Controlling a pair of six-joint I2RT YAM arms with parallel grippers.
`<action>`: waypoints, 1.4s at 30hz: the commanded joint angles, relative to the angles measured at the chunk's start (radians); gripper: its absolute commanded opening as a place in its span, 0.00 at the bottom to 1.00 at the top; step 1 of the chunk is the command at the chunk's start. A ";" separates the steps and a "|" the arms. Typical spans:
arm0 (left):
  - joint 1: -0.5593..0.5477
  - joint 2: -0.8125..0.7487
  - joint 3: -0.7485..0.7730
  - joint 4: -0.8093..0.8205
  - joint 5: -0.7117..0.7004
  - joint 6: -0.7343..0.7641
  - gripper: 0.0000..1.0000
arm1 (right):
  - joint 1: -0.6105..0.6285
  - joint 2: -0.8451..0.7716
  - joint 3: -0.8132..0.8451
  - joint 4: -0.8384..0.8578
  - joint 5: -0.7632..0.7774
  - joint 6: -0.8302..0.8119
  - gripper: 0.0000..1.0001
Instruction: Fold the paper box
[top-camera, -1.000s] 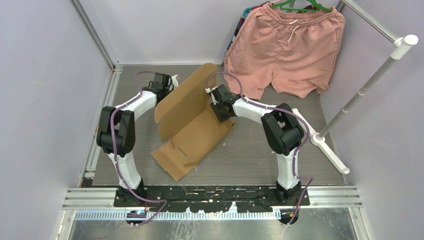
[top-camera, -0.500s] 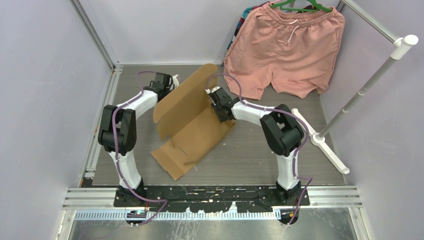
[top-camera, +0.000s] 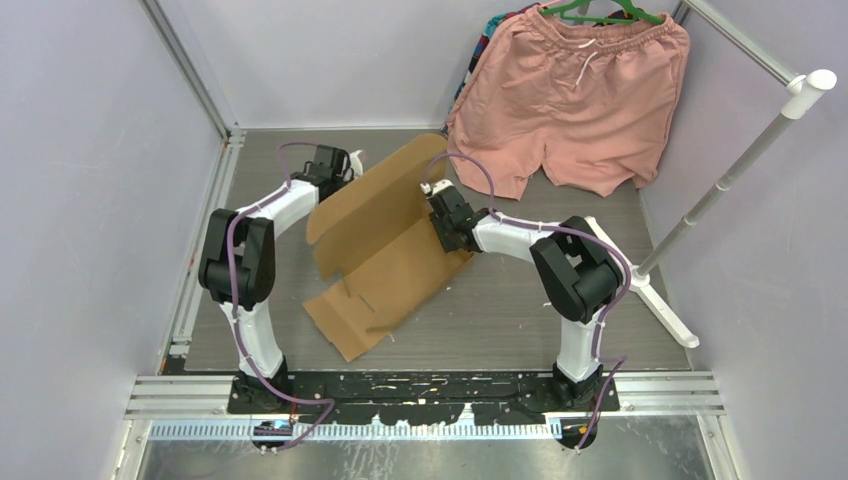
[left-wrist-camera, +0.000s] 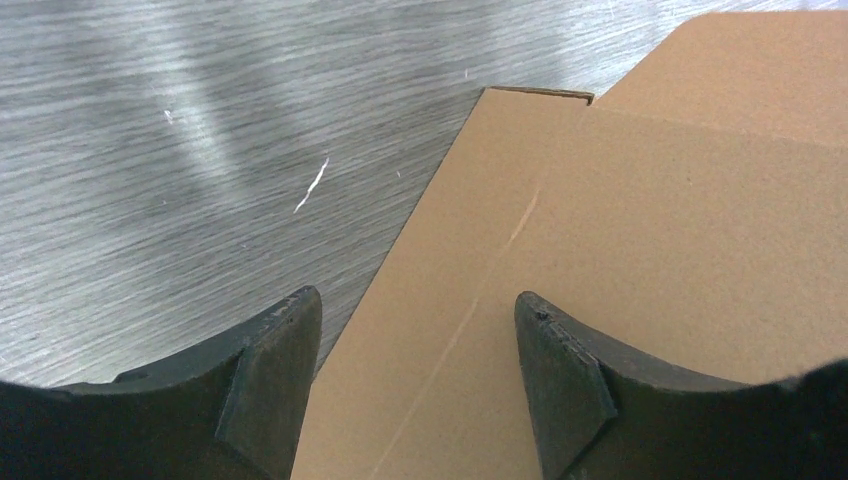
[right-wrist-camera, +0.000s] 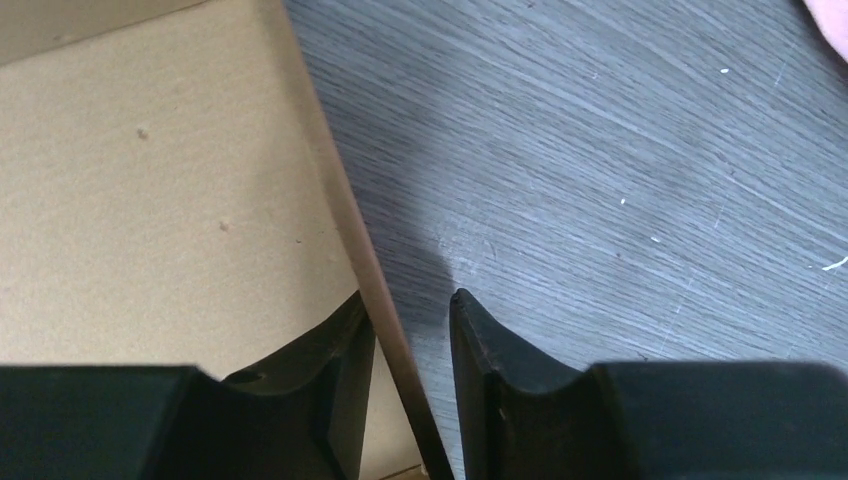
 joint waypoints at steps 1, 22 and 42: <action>-0.012 0.003 0.034 -0.034 0.071 0.014 0.71 | -0.003 -0.027 -0.032 0.058 0.019 0.037 0.41; -0.012 0.003 0.037 -0.036 0.085 0.017 0.71 | -0.005 -0.092 0.018 0.106 -0.059 0.002 0.59; 0.052 -0.075 -0.018 -0.023 0.056 -0.022 0.72 | -0.005 -0.038 0.030 0.074 0.026 -0.006 0.42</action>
